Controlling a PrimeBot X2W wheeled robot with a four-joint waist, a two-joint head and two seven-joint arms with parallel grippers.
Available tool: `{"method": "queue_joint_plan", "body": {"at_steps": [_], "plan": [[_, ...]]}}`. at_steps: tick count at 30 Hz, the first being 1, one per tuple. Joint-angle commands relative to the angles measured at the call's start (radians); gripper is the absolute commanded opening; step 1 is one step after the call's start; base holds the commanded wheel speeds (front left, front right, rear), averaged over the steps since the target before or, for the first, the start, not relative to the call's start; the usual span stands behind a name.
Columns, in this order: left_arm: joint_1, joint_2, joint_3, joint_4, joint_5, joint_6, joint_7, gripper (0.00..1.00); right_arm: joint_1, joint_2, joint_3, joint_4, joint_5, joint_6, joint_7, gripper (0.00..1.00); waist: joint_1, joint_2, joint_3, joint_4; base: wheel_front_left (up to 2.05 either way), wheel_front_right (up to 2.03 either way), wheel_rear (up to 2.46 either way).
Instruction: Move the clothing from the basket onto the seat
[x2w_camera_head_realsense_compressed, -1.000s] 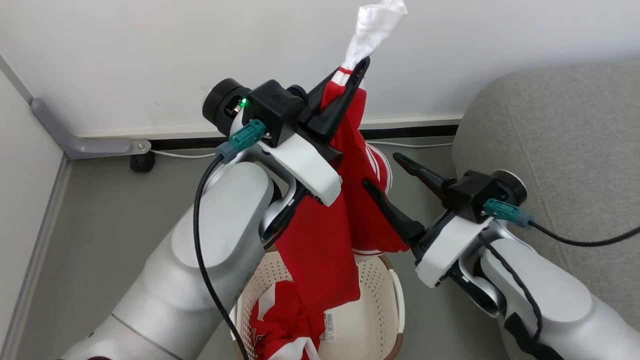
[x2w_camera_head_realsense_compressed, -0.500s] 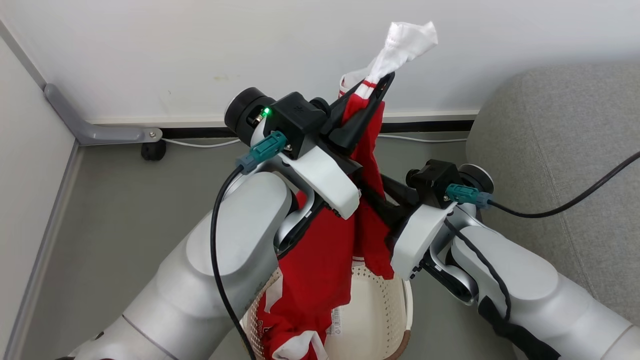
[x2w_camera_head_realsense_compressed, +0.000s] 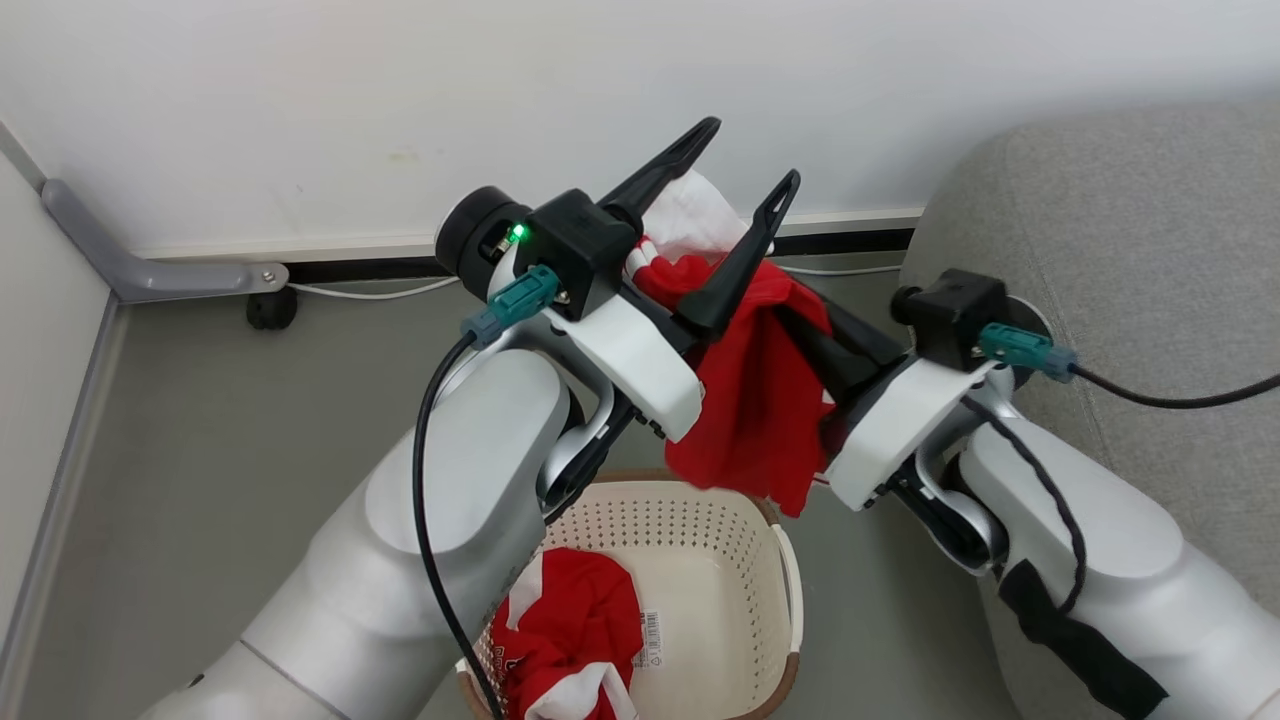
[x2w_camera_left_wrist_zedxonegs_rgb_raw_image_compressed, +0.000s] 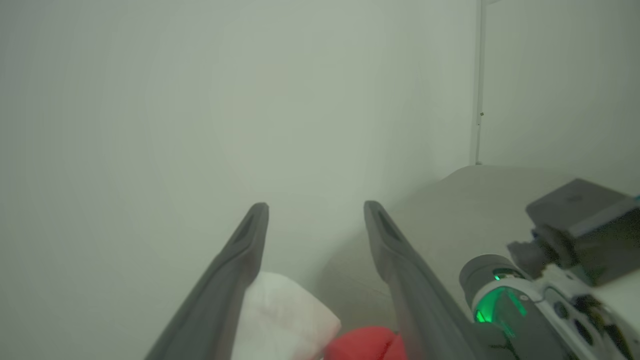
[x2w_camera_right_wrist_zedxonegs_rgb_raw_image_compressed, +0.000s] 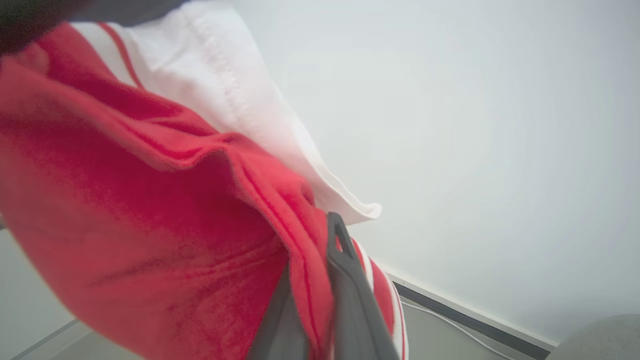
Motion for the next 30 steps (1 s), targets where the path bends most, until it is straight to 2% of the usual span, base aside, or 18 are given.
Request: {"method": "queue_joint_plan", "body": {"at_steps": [1, 9, 15, 26, 30], "plan": [[-0.003, 0.018, 0.035, -0.01, 0.007, -0.012, -0.005, 1.0, 0.027, -0.011, -0.041, -0.035, -0.007, 0.003, -0.006, 0.0, 0.0, 0.0, -0.003, -0.012, 0.0, 0.0, 0.0], [0.081, 0.026, 0.068, 0.011, 0.018, -0.031, -0.005, 1.0, 0.102, -0.075, -0.236, -0.102, -0.048, 0.003, -0.006, 0.0, 0.0, 0.0, -0.022, -0.091, 0.0, 0.0, 0.0], [0.154, 0.034, 0.094, 0.002, 0.023, -0.037, -0.005, 1.0, 0.151, -0.11, -0.364, -0.158, -0.078, 0.003, -0.006, 0.0, 0.0, 0.0, -0.037, -0.199, 0.0, 0.0, 0.0], [0.242, 0.036, 0.128, -0.041, 0.03, -0.039, -0.005, 1.0, 0.208, -0.128, -0.422, -0.221, -0.094, 0.003, -0.006, 0.0, 0.0, 0.0, -0.053, -0.453, 0.0, 0.0, 0.0], [0.248, 0.036, 0.122, -0.05, 0.031, -0.039, -0.005, 1.0, 0.221, -0.133, -0.447, -0.235, -0.094, 0.003, -0.006, 0.0, 0.0, 0.0, -0.041, -0.501, 0.0, 0.0, 0.0]]}}
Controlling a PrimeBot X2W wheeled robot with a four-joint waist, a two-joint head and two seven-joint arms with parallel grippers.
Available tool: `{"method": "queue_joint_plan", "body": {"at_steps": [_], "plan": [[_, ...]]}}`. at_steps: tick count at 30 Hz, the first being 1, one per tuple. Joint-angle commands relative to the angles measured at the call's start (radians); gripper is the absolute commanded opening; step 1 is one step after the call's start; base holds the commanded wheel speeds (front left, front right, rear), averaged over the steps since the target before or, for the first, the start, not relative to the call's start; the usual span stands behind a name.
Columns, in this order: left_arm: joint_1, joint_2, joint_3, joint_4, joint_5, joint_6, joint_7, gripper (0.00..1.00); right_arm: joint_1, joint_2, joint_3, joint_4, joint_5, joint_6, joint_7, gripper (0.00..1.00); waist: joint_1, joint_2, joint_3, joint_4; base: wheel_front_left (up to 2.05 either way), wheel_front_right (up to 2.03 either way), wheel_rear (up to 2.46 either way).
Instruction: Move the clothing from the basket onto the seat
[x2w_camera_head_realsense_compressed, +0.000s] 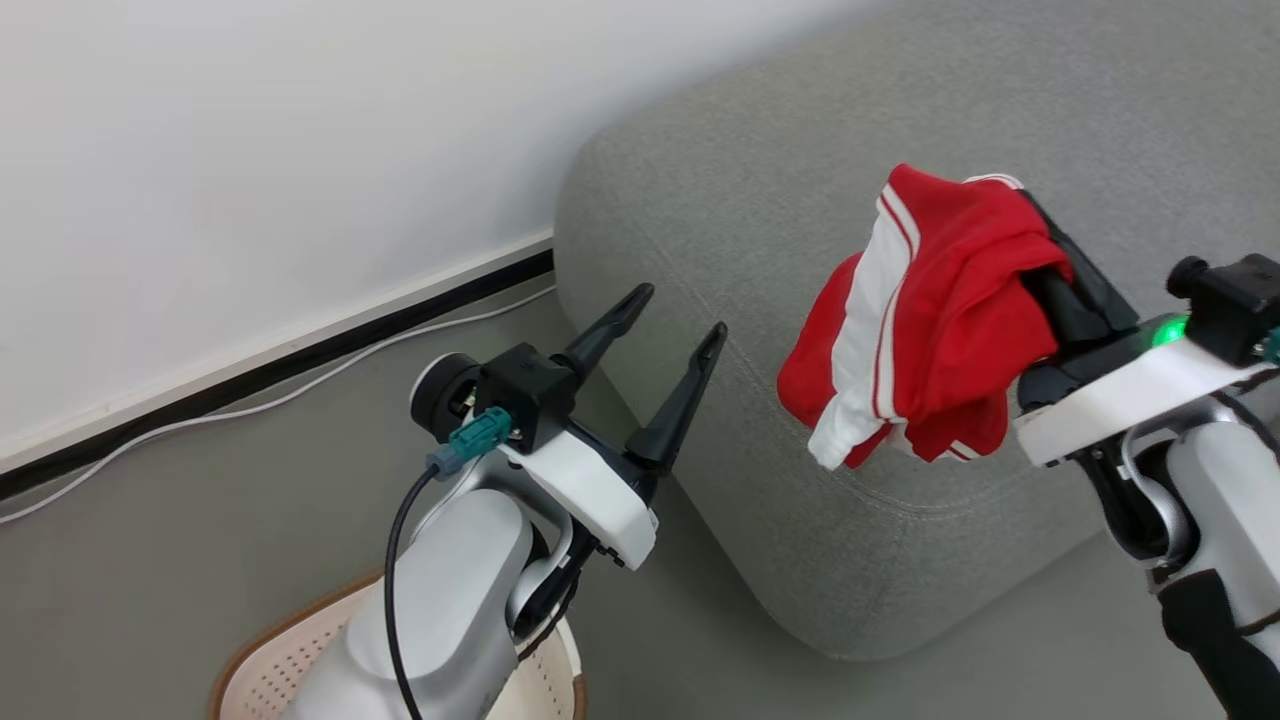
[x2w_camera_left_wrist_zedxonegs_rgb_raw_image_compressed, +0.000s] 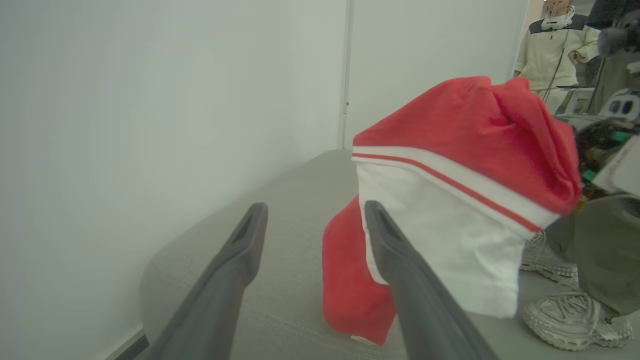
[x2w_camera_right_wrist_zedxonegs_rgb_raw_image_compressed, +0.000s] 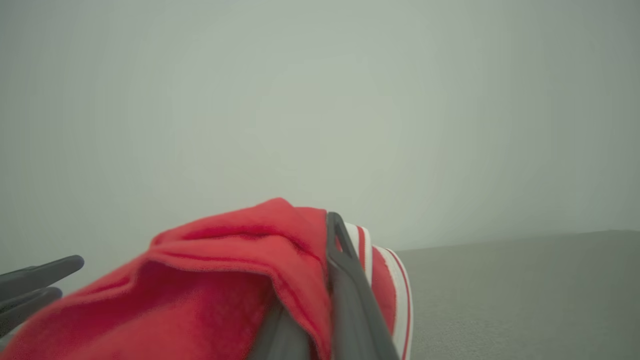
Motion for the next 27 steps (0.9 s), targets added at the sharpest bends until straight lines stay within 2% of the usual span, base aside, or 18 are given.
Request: {"method": "queue_joint_plan", "body": {"at_steps": [1, 13, 18, 27], "plan": [[-0.018, 0.013, 0.024, -0.03, 0.008, -0.004, -0.005, 1.0, 0.013, -0.018, -0.015, -0.033, -0.007, 0.003, -0.006, 0.0, 0.0001, 0.0, 0.014, -0.054, 0.0, 0.0, 0.0], [-0.086, 0.005, -0.088, -0.014, -0.03, -0.004, -0.005, 1.0, 0.129, -0.04, -0.288, -0.124, -0.077, 0.003, -0.006, 0.0, 0.0001, 0.0, 0.108, -0.085, 0.0, 0.0, 0.0], [-0.107, 0.013, -0.118, -0.002, -0.033, -0.004, -0.005, 1.0, 0.043, -0.067, -0.353, -0.07, -0.118, 0.003, -0.006, 0.0, 0.0001, 0.0, 0.171, -0.085, 0.0, 0.0, 0.0], [-0.129, 0.052, -0.114, 0.026, 0.003, -0.004, -0.005, 1.0, -0.216, -0.118, -0.362, 0.103, -0.155, 0.003, -0.006, 0.0, 0.0001, 0.0, 0.337, -0.081, 0.0, 0.0, 0.0]]}}
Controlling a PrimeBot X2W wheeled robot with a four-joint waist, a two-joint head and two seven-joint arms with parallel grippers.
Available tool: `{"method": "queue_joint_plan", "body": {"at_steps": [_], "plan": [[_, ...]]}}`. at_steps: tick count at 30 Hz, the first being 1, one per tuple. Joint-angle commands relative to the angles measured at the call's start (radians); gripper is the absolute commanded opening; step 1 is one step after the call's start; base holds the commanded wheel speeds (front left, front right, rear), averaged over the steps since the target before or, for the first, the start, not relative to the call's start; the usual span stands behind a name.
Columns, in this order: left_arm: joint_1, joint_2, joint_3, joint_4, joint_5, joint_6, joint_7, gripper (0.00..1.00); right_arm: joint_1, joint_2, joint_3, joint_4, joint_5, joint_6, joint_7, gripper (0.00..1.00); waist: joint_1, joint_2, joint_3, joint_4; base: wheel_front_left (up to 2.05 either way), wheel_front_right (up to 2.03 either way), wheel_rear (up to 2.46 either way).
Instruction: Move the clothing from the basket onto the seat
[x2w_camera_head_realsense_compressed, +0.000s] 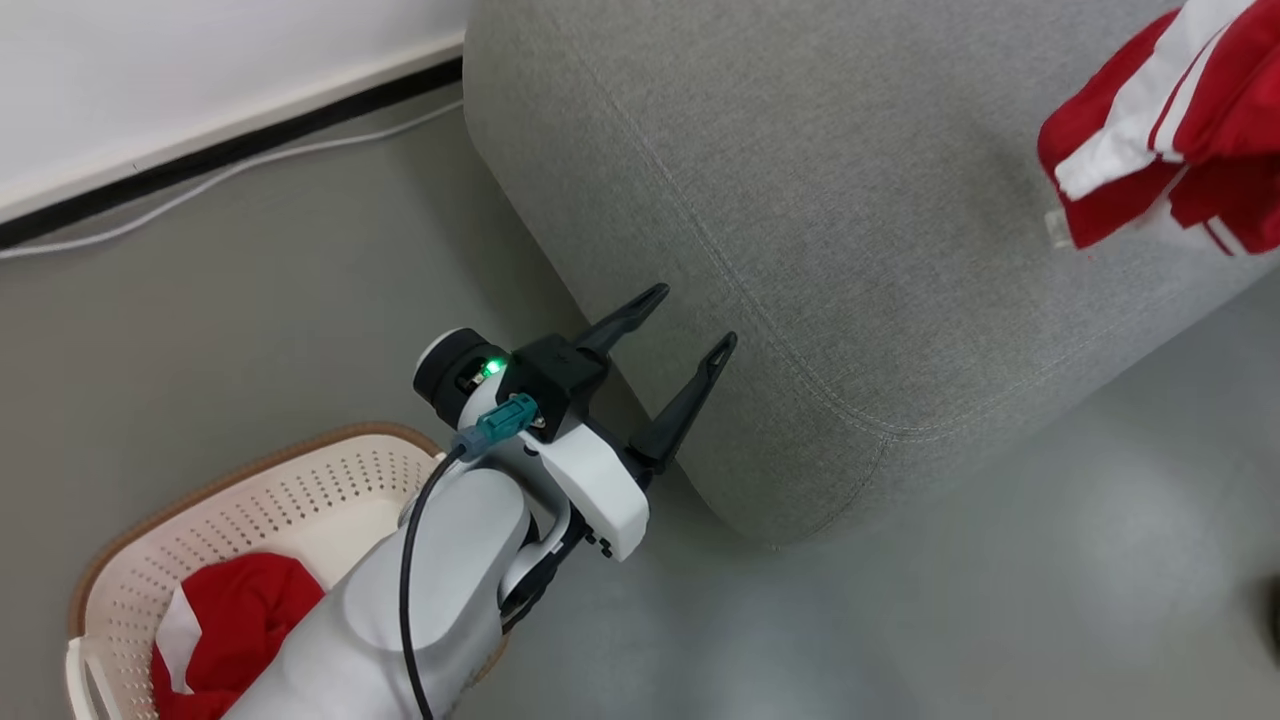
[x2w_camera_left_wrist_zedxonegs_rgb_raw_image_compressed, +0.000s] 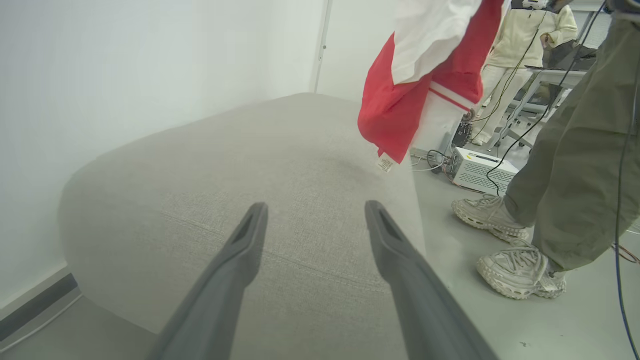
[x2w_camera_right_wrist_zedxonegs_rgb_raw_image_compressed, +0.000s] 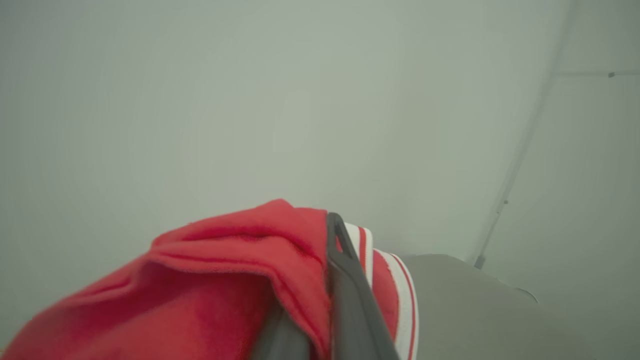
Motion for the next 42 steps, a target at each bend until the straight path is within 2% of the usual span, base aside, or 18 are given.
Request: {"method": "queue_joint_plan", "body": {"at_steps": [1, 7, 12, 15, 21, 24, 30, 34, 39, 40, 41, 42], "plan": [[-0.046, 0.007, 0.03, -0.02, 0.013, -0.004, -0.005, 1.0, -0.038, -0.033, -0.002, -0.003, -0.006, 0.003, -0.006, 0.0, 0.0, -0.0001, 0.07, 0.008, 0.0, 0.0, 0.0], [-0.078, 0.01, 0.011, -0.005, 0.045, -0.004, -0.005, 1.0, -0.179, -0.084, -0.062, 0.1, -0.041, 0.003, -0.006, 0.0, 0.0, -0.0001, 0.196, 0.069, 0.0, 0.0, 0.0], [-0.113, 0.003, -0.011, 0.004, 0.062, -0.004, -0.005, 1.0, -0.293, -0.144, -0.152, 0.196, -0.074, 0.003, -0.006, 0.0, 0.0, -0.0001, 0.288, 0.132, 0.0, 0.0, 0.0], [-0.13, -0.003, -0.019, -0.001, 0.072, -0.004, -0.005, 1.0, -0.354, -0.186, -0.221, 0.254, -0.101, 0.003, -0.006, 0.0, 0.0, -0.0001, 0.334, 0.175, 0.0, 0.0, 0.0], [-0.151, -0.011, -0.02, -0.024, 0.09, -0.004, -0.005, 1.0, -0.439, -0.226, -0.32, 0.334, -0.144, 0.003, -0.006, 0.0, 0.0, -0.0001, 0.393, 0.245, 0.0, 0.0, 0.0], [-0.157, -0.019, -0.017, -0.038, 0.103, -0.004, -0.005, 1.0, -0.48, -0.215, -0.375, 0.403, -0.164, 0.003, -0.006, 0.0, 0.0, -0.0001, 0.421, 0.29, 0.0, 0.0, 0.0], [-0.157, -0.024, -0.011, -0.038, 0.118, -0.004, -0.005, 1.0, -0.484, -0.155, -0.376, 0.503, -0.156, 0.003, -0.006, 0.0, 0.0, -0.0001, 0.448, 0.316, 0.0, 0.0, 0.0], [-0.153, -0.025, -0.007, -0.035, 0.122, -0.004, -0.005, 1.0, -0.447, -0.124, -0.33, 0.559, -0.12, 0.003, -0.006, 0.0, 0.0, -0.0001, 0.451, 0.318, 0.0, 0.0, 0.0], [-0.151, -0.023, 0.006, -0.029, 0.122, -0.004, -0.005, 1.0, -0.362, -0.087, -0.246, 0.572, -0.044, 0.003, -0.006, 0.0, 0.0, -0.0001, 0.433, 0.31, 0.0, 0.0, 0.0], [-0.149, -0.023, 0.009, -0.028, 0.122, -0.004, -0.005, 1.0, -0.341, -0.082, -0.229, 0.566, -0.027, 0.003, -0.006, 0.34, 0.0, -0.0001, 0.427, 0.308, 0.0, 0.0, 0.0], [-0.147, -0.023, 0.012, -0.028, 0.122, -0.004, -0.005, 1.0, -0.319, -0.076, -0.207, 0.559, -0.012, 0.003, -0.006, 0.62, 0.0, -0.0001, 0.42, 0.307, 0.0, 0.0, 0.0], [-0.145, -0.024, 0.015, -0.028, 0.121, -0.004, -0.005, 1.0, -0.298, -0.069, -0.189, 0.55, 0.008, 0.003, -0.006, 1.0, 0.0, -0.0001, 0.413, 0.305, 0.0, 0.0, 0.0]]}}
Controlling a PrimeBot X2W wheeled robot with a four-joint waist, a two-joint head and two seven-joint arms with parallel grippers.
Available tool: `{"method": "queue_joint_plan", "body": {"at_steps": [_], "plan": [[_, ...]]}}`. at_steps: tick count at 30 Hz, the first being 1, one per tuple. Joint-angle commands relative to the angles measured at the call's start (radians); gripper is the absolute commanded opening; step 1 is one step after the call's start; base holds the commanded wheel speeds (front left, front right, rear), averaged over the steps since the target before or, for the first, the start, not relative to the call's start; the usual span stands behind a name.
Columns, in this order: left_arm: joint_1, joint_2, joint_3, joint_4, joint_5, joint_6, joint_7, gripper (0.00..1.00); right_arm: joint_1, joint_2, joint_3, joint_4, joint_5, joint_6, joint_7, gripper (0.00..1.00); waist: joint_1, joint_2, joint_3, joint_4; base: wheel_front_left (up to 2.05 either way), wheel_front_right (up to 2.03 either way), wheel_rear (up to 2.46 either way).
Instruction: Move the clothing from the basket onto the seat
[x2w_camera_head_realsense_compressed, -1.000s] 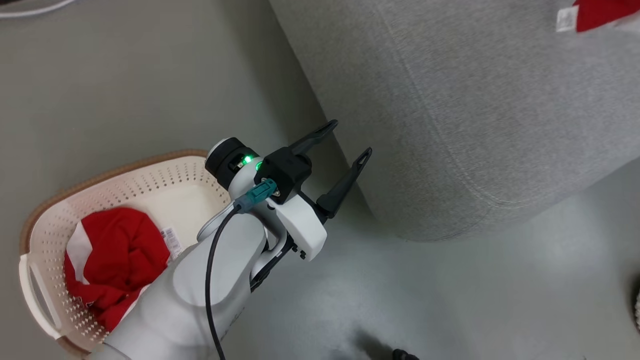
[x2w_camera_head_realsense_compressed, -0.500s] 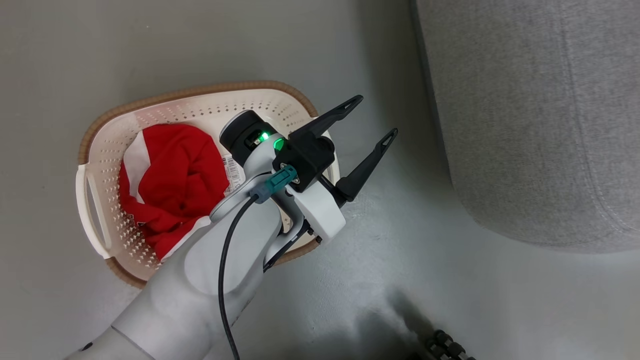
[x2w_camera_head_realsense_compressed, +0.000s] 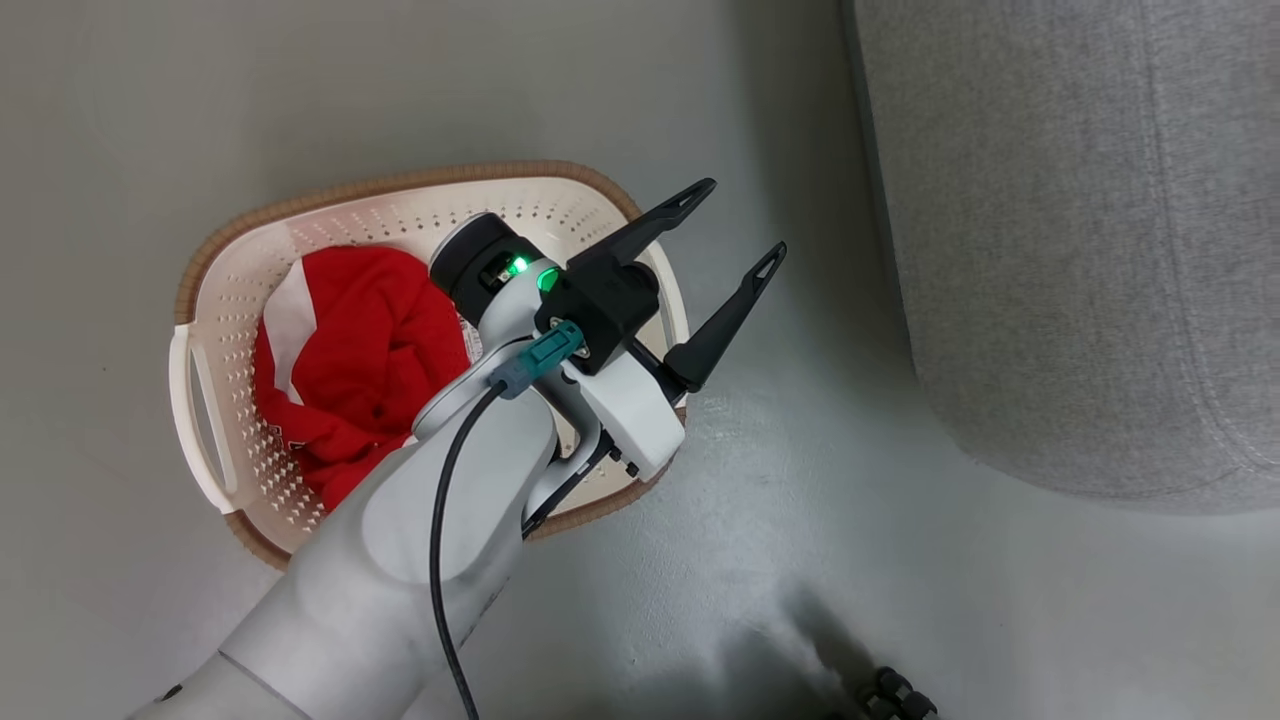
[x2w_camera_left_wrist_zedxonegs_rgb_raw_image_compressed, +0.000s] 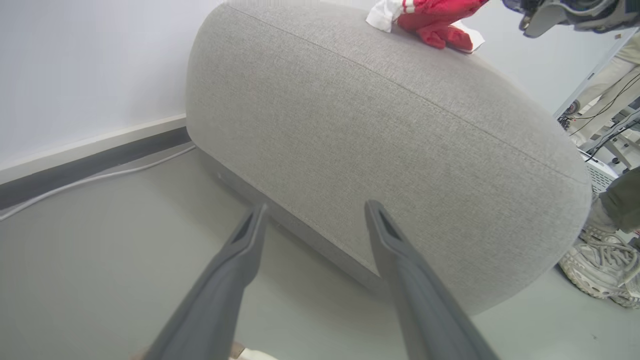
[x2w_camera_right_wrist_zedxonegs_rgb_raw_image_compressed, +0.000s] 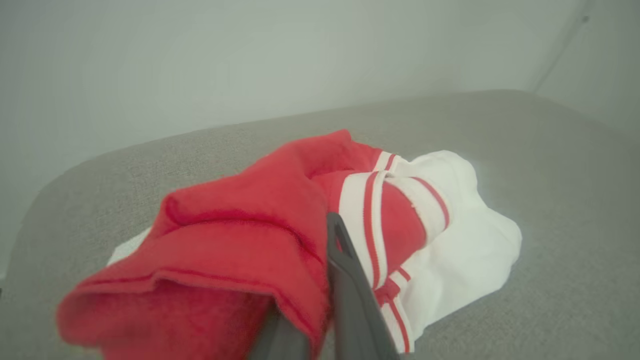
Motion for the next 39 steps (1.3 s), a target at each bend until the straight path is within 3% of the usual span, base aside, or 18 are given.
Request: {"method": "queue_joint_plan", "body": {"at_steps": [1, 9, 18, 30, 39], "plan": [[0.003, -0.005, 0.026, -0.019, 0.008, -0.004, -0.005, 1.0, 0.069, -0.02, 0.029, -0.037, 0.037, 0.003, -0.006, 1.0, 0.0, 0.0, -0.017, -0.005, 0.0, 0.0, 0.0], [0.038, -0.007, 0.067, -0.024, 0.005, -0.004, -0.005, 1.0, 0.239, -0.011, 0.136, -0.162, 0.147, 0.003, -0.006, 1.0, 0.0, 0.0, -0.098, -0.009, 0.0, 0.0, 0.0], [0.123, -0.006, 0.18, -0.043, 0.02, -0.004, -0.005, 1.0, 0.368, 0.003, 0.183, -0.328, 0.17, 0.003, -0.006, 1.0, 0.0, 0.0, -0.221, 0.002, 0.0, 0.0, 0.0], [0.291, -0.013, 0.389, -0.08, 0.064, 0.001, -0.005, 1.0, 0.476, 0.039, 0.224, -0.526, 0.136, 0.003, -0.006, 1.0, 0.0, 0.0, -0.426, 0.073, 0.0, 0.0, 0.0], [0.433, -0.014, 0.599, -0.109, 0.103, 0.033, -0.005, 1.0, 0.587, 0.077, 0.273, -0.621, 0.116, 0.003, -0.006, 1.0, 0.0, 0.0, -0.594, 0.139, 0.0, 0.0, 0.0]]}}
